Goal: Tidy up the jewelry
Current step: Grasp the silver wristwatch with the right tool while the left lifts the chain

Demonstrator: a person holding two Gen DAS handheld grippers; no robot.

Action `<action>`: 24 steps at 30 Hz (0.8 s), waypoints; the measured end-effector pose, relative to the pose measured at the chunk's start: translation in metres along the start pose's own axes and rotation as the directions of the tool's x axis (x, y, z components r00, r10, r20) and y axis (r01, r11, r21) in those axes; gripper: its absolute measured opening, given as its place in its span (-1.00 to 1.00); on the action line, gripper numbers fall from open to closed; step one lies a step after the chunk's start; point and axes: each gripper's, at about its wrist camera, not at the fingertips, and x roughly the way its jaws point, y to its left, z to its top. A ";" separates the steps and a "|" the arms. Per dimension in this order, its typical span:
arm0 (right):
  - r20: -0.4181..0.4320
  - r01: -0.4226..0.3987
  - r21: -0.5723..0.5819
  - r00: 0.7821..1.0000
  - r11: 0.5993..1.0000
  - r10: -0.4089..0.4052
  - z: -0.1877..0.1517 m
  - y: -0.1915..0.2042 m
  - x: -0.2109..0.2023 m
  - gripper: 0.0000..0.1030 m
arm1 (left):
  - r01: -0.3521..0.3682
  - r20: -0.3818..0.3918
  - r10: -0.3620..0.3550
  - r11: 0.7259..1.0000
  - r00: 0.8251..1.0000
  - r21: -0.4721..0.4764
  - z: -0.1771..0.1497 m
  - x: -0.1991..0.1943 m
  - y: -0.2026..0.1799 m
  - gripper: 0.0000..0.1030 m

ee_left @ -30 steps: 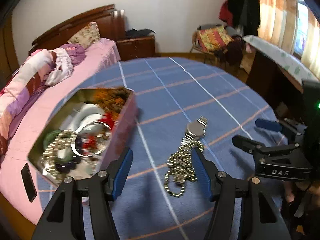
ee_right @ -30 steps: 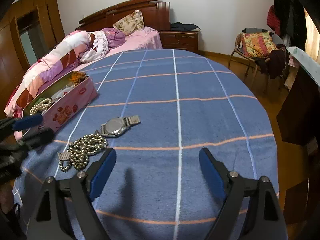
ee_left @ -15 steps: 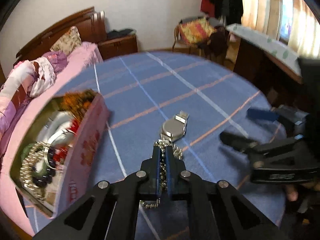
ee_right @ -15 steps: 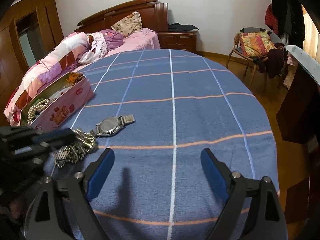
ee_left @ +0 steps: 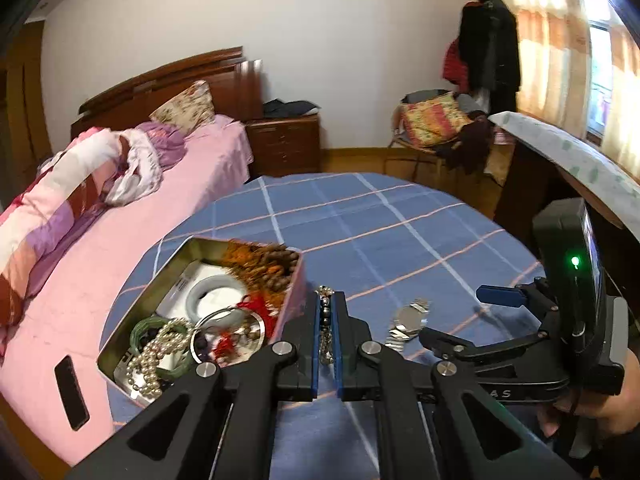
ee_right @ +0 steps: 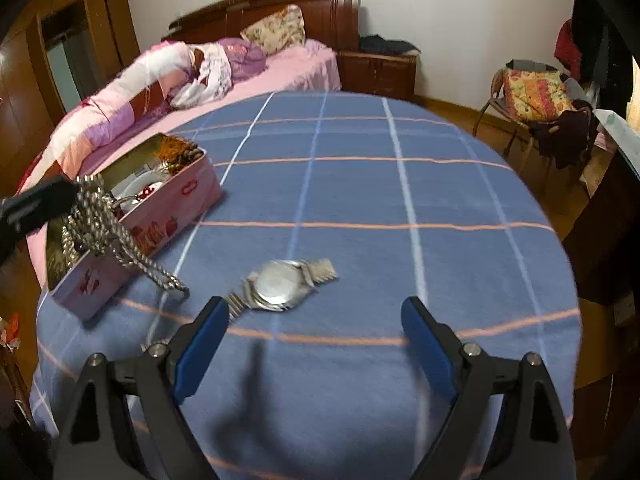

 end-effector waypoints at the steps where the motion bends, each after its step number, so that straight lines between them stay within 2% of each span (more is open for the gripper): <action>1: -0.017 0.001 0.000 1.000 1.000 -0.001 0.002 0.003 0.004 0.74 | -0.007 -0.007 0.007 1.000 1.000 -0.013 -0.002 0.004 0.004 -0.92; 6: -0.100 0.054 0.048 0.994 0.997 -0.049 0.010 0.012 0.033 0.76 | -0.008 -0.009 0.008 0.999 1.000 -0.038 -0.006 0.007 0.014 -0.92; 8: -0.097 0.099 0.021 0.991 0.995 -0.097 0.009 0.015 0.037 0.77 | -0.004 -0.006 0.003 0.999 1.000 -0.040 -0.007 0.005 0.016 -0.92; 10: -0.082 0.099 0.006 0.992 0.995 -0.098 0.007 0.018 0.034 0.67 | 0.003 -0.005 -0.004 0.999 1.000 -0.043 -0.007 0.004 0.016 -0.92; 11: -0.074 0.090 -0.006 0.993 0.996 -0.090 0.006 0.018 0.031 0.48 | 0.009 -0.005 -0.009 0.999 1.000 -0.042 -0.007 0.004 0.015 -0.92; 12: -0.068 0.090 -0.016 0.994 0.996 -0.090 0.006 0.019 0.028 0.09 | 0.013 -0.004 -0.013 0.999 1.000 -0.041 -0.007 0.003 0.014 -0.92; 13: -0.064 0.087 -0.029 0.994 0.996 -0.089 0.006 0.019 0.025 0.00 | 0.016 -0.003 -0.016 0.999 1.000 -0.041 -0.007 0.003 0.014 -0.92; 18: -0.055 0.048 -0.051 0.997 0.998 -0.051 0.001 0.021 0.021 -0.02 | 0.028 0.005 -0.028 0.998 1.000 -0.051 -0.007 -0.002 0.016 -0.92; 24: 0.006 0.025 -0.081 1.000 0.996 -0.024 0.001 0.029 0.004 -0.02 | 0.026 0.027 -0.024 0.998 0.999 -0.061 -0.002 -0.011 0.021 -0.92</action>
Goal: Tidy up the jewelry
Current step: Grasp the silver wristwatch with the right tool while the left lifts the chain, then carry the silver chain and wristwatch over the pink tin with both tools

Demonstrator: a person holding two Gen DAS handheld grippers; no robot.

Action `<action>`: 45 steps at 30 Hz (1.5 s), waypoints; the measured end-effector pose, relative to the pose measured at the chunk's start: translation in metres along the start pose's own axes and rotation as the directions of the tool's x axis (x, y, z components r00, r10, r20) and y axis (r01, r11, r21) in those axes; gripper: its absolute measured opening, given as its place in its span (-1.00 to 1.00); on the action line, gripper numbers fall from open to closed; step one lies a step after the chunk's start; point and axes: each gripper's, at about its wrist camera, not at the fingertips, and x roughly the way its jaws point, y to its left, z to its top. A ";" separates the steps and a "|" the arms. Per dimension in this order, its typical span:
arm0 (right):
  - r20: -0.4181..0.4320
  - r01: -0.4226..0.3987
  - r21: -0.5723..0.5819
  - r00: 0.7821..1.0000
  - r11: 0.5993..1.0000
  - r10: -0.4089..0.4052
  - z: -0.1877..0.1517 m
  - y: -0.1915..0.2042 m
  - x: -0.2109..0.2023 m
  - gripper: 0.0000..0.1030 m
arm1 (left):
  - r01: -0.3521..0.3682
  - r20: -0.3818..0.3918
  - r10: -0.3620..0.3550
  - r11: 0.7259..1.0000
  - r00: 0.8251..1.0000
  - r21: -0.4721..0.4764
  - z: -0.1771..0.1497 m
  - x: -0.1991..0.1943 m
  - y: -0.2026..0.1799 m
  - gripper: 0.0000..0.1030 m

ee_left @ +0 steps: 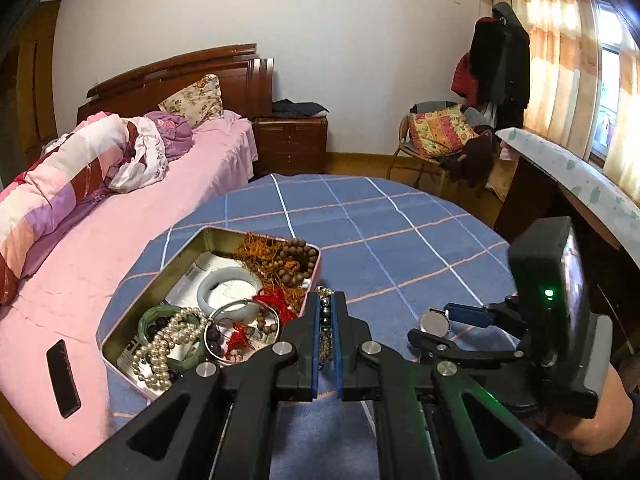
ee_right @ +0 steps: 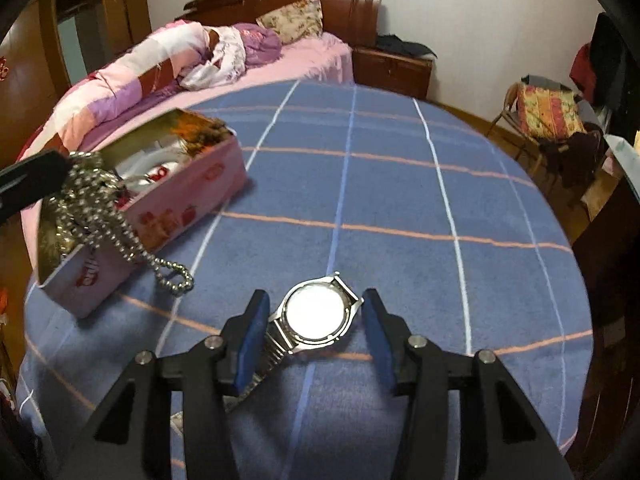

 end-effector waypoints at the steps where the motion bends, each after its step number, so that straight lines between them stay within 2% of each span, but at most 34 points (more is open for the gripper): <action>1: 0.015 -0.013 0.002 1.000 1.000 0.013 0.003 0.001 -0.003 -0.02 | -0.001 0.004 0.001 1.000 1.000 -0.001 0.001 -0.001 0.001 -0.92; 10: 0.113 -0.045 -0.022 0.992 0.999 0.047 0.029 0.010 -0.032 -0.02 | -0.025 0.079 0.026 1.000 0.997 -0.012 0.024 -0.030 0.016 -0.92; 20: 0.200 -0.104 -0.071 0.973 0.992 0.116 0.060 0.035 -0.055 -0.03 | -0.083 0.153 0.086 0.996 0.984 -0.030 0.047 -0.059 0.046 -0.92; 32: 0.241 -0.145 -0.171 0.953 0.974 0.184 0.091 0.081 -0.062 -0.03 | -0.141 0.111 0.147 0.988 0.983 -0.057 0.039 -0.042 0.076 -0.92; 45: 0.223 -0.200 -0.214 0.943 0.956 0.247 0.095 0.120 -0.039 -0.03 | -0.158 0.058 0.164 0.982 0.985 -0.099 0.027 -0.023 0.098 -0.92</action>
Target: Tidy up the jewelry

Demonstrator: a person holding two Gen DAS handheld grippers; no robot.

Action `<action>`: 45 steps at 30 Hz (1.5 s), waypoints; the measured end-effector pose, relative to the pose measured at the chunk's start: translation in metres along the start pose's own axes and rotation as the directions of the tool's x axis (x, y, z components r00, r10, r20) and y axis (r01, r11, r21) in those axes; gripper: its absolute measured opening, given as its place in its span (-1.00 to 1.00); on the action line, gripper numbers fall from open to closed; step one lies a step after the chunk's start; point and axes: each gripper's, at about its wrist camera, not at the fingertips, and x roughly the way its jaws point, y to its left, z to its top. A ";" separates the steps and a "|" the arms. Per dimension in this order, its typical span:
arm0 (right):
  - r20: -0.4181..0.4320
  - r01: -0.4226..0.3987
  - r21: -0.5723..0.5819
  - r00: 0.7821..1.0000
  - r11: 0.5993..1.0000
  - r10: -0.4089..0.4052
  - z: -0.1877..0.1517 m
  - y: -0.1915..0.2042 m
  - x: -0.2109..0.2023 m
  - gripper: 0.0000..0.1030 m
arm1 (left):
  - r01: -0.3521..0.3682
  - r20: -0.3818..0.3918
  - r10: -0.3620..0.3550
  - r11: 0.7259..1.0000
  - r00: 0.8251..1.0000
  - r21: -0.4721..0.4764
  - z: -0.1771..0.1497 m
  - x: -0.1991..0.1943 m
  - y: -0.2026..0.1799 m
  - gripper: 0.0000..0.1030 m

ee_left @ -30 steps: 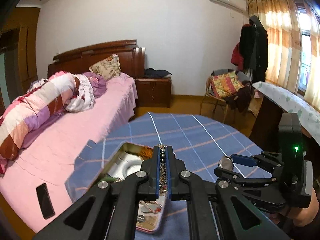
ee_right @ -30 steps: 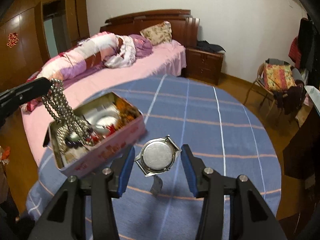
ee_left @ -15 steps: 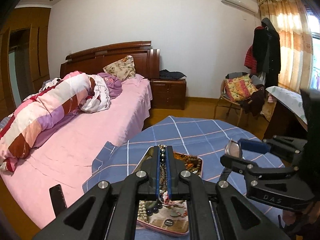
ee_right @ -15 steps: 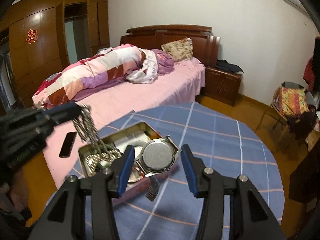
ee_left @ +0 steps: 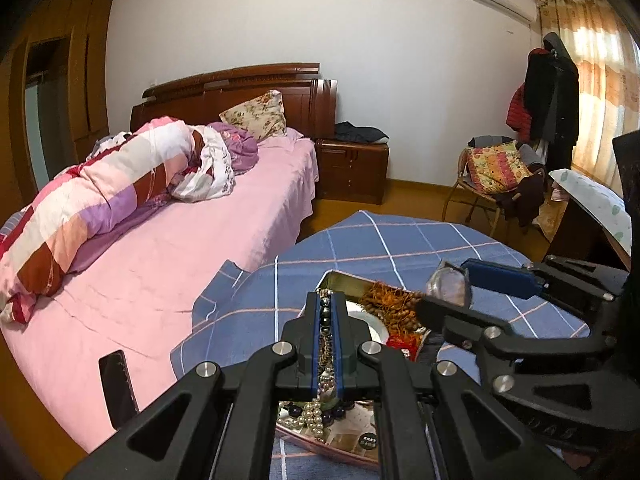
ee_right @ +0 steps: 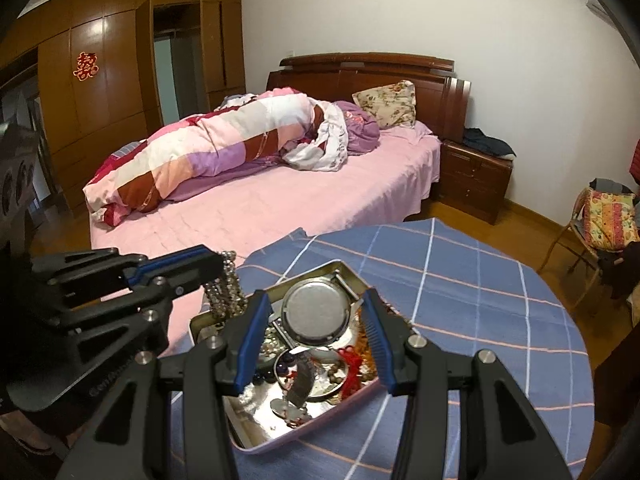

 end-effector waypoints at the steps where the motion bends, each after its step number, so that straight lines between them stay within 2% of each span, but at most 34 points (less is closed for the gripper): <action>1: -0.007 -0.003 0.001 1.000 1.000 0.003 -0.001 0.001 0.004 -0.03 | 0.000 -0.008 0.000 1.000 1.000 -0.002 -0.002 0.003 0.001 -0.92; 17: -0.118 0.001 0.008 0.993 1.000 0.000 -0.027 -0.003 0.035 -0.02 | -0.001 -0.122 -0.001 1.000 0.993 -0.017 -0.031 0.040 0.002 -0.92; 24: -0.171 -0.013 0.027 0.985 1.000 0.018 -0.037 -0.008 0.049 0.02 | 0.008 -0.205 -0.014 0.999 0.979 -0.032 -0.047 0.057 0.004 -0.91; 25: -0.173 -0.013 0.035 0.985 0.999 0.019 -0.038 -0.010 0.049 0.06 | 0.008 -0.213 -0.014 1.000 0.977 -0.028 -0.049 0.057 0.003 -0.91; 27: -0.176 -0.006 0.047 0.984 0.999 0.014 -0.041 -0.012 0.048 0.31 | -0.005 -0.215 -0.002 0.999 0.977 -0.034 -0.051 0.054 0.002 -0.90; 28: -0.169 0.000 0.057 0.985 0.998 0.010 -0.042 -0.014 0.045 0.36 | 0.001 -0.215 -0.009 0.999 0.977 -0.040 -0.051 0.053 0.002 -0.83; 30: -0.166 0.011 0.069 0.986 0.998 0.000 -0.044 -0.017 0.040 0.46 | -0.003 -0.221 -0.011 0.998 0.975 -0.064 -0.053 0.050 0.003 -0.46; 31: -0.163 0.017 0.078 0.987 0.997 -0.004 -0.045 -0.019 0.034 0.46 | -0.022 -0.220 0.006 0.997 0.975 -0.074 -0.054 0.046 0.005 -0.06; 32: -0.162 0.022 0.083 0.987 0.996 -0.009 -0.045 -0.021 0.029 0.49 | -0.042 -0.206 0.025 0.996 0.978 -0.082 -0.055 0.040 0.006 0.15; 34: -0.151 0.050 0.076 0.988 0.996 -0.038 -0.049 -0.023 0.014 0.57 | -0.047 -0.182 0.030 0.995 0.983 -0.088 -0.055 0.027 0.005 0.25; 36: -0.133 0.098 0.077 0.987 0.992 -0.087 -0.052 -0.025 -0.001 0.58 | -0.053 -0.150 0.038 0.994 0.988 -0.099 -0.051 0.009 0.005 0.25; 38: -0.102 0.110 0.102 0.990 0.989 -0.100 -0.056 -0.030 -0.022 0.58 | -0.062 -0.119 0.048 0.991 0.992 -0.115 -0.047 -0.003 0.009 0.26; 42: -0.043 0.167 0.098 0.986 0.981 -0.163 -0.059 -0.035 -0.058 0.71 | -0.070 -0.053 0.065 0.992 0.996 -0.104 -0.036 -0.029 0.006 0.27; 45: -0.010 0.171 0.121 0.985 0.978 -0.171 -0.057 -0.038 -0.072 0.72 | -0.072 -0.021 0.071 0.993 0.997 -0.095 -0.032 -0.037 0.001 0.29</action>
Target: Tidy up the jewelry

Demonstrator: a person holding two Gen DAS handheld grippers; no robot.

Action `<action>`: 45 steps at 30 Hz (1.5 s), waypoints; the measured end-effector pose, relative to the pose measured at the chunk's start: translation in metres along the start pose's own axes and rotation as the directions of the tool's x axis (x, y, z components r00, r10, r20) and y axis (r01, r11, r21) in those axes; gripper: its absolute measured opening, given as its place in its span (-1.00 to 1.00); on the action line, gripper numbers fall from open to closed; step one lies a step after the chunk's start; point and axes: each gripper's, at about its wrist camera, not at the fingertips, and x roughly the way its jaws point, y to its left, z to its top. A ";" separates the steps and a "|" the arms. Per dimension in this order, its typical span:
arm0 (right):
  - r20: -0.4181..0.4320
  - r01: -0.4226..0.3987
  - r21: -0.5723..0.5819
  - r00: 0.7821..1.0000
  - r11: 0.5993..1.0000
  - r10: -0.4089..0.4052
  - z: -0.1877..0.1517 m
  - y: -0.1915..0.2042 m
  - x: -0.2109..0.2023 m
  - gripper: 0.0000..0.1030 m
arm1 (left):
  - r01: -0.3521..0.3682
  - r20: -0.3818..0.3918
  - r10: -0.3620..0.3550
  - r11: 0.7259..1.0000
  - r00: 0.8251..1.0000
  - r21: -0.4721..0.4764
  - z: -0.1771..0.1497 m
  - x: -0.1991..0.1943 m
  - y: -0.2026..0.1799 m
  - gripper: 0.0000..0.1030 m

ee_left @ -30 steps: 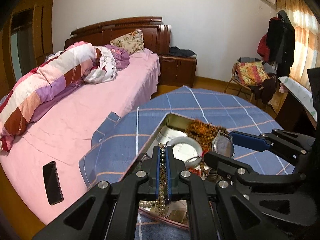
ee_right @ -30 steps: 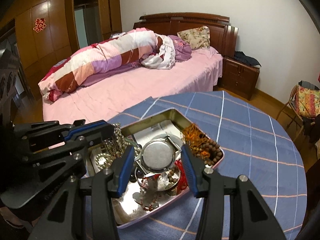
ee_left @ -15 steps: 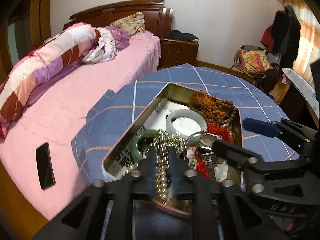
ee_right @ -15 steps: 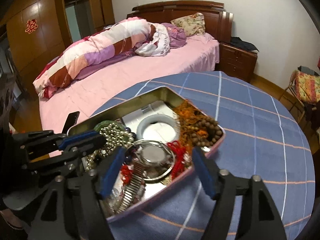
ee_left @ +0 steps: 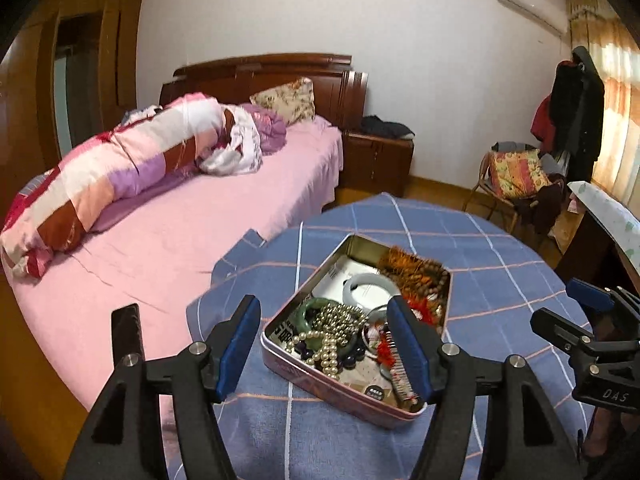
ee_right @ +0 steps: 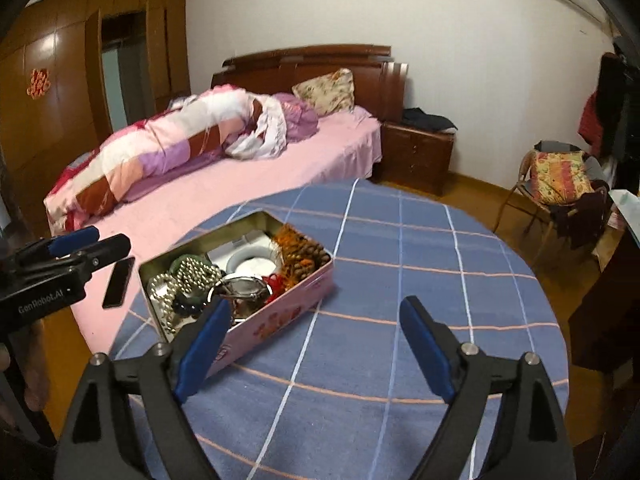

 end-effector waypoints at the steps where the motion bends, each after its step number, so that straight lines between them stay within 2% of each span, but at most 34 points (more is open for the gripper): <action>1: 0.009 -0.005 0.004 1.000 1.000 0.005 0.001 0.000 -0.002 0.72 | 0.007 0.006 -0.007 1.000 1.000 -0.001 0.001 -0.003 -0.001 0.29; 13: 0.038 -0.014 0.011 0.999 1.000 0.014 0.002 0.003 -0.006 0.72 | -0.005 0.025 0.005 1.000 1.000 -0.003 0.003 -0.010 0.000 0.31; 45: 0.031 -0.025 0.011 0.999 1.000 0.025 -0.002 0.008 -0.004 0.72 | 0.001 0.018 -0.001 1.000 1.000 0.005 0.000 -0.009 -0.004 0.31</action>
